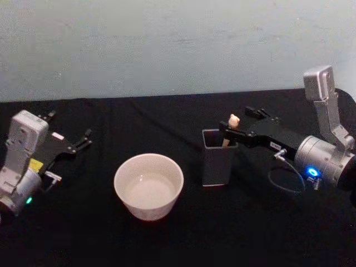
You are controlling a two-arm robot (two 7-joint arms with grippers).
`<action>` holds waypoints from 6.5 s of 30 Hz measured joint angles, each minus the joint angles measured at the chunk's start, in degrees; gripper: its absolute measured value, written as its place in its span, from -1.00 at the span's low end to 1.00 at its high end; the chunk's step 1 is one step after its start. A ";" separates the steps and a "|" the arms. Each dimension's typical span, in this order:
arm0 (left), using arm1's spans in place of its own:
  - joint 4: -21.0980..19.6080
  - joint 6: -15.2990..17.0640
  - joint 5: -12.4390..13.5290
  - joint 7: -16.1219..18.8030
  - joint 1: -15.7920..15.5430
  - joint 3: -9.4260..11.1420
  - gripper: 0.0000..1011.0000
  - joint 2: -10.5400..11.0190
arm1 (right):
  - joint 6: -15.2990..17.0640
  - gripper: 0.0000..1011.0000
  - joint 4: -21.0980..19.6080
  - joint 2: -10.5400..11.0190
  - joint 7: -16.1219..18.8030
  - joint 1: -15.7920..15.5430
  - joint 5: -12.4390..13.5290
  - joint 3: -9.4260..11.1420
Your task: Pick up the stirring spoon with one hand, stir inside the cup, then place it back in its original position.
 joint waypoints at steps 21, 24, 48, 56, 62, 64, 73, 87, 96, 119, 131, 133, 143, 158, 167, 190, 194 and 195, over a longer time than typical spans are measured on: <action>0.00 0.00 0.00 0.00 0.00 0.00 0.98 0.00 | -0.12 0.35 -0.08 0.00 0.00 -0.07 0.01 0.04; 0.00 0.00 0.00 0.00 0.00 0.00 0.98 0.00 | -0.13 0.17 -0.08 0.00 0.00 -0.08 0.01 0.04; -0.01 0.00 0.00 0.00 0.00 0.00 0.98 0.00 | -0.13 -0.57 -0.09 0.00 0.00 -0.10 0.01 0.04; 0.00 0.00 0.00 0.00 0.00 0.00 0.98 0.00 | -0.13 -0.57 -0.09 0.00 -0.01 -0.09 0.00 0.04; 0.00 0.00 0.00 0.00 0.00 0.00 0.98 0.00 | -0.39 -0.57 -0.60 0.44 0.86 -0.23 0.24 0.08; 0.00 0.00 0.00 0.00 0.00 0.00 0.98 0.00 | -0.12 -0.57 -1.09 0.69 1.12 -0.33 0.77 0.31; 0.00 0.00 0.00 0.00 0.00 0.00 0.98 0.00 | 0.46 -0.57 -3.89 1.87 1.10 -1.07 2.88 1.49; 0.00 0.00 0.00 0.00 0.00 0.00 0.98 0.00 | 0.77 -0.57 -8.90 3.63 -0.38 -1.37 8.89 4.95; 0.00 0.00 0.00 0.00 0.00 0.00 0.98 0.00 | -0.42 -0.57 -10.38 3.31 -1.48 -0.02 12.00 6.11; 0.00 0.00 0.00 0.00 0.00 0.00 0.98 0.00 | -2.67 -0.57 -12.26 3.01 1.25 1.67 11.26 -2.39; 0.00 0.00 0.00 0.00 0.00 0.00 0.98 0.00 | -5.89 -0.57 -11.56 3.56 4.72 0.63 5.69 -7.33; 0.00 0.00 0.00 0.00 0.00 0.00 0.98 0.00 | -6.41 -0.57 -11.32 3.37 5.14 0.31 4.75 -7.97; 0.00 0.00 0.00 0.00 0.00 0.00 0.98 0.00 | -8.03 -0.57 -10.39 1.87 6.21 -0.67 0.72 -10.21; -0.01 0.00 0.00 0.00 0.00 0.00 0.98 0.00 | -8.46 -0.57 -9.41 -1.63 6.14 -0.83 -4.69 -12.63; 0.00 0.00 0.00 0.00 0.00 0.00 0.98 0.00 | -8.10 -0.57 -7.19 -4.61 4.60 0.16 -8.76 -13.85; 0.00 0.00 0.00 0.00 0.00 0.00 0.98 0.00 | -6.77 -0.57 3.01 -12.53 -0.38 5.30 -13.97 -10.05; 0.00 0.00 0.00 0.00 0.00 0.00 0.98 0.00 | -6.94 -0.57 2.93 -11.43 0.40 4.96 -13.82 -8.51; -0.01 0.00 0.00 0.00 0.00 0.00 0.98 0.00 | -6.92 -0.57 2.68 -11.14 0.66 4.79 -13.65 -8.20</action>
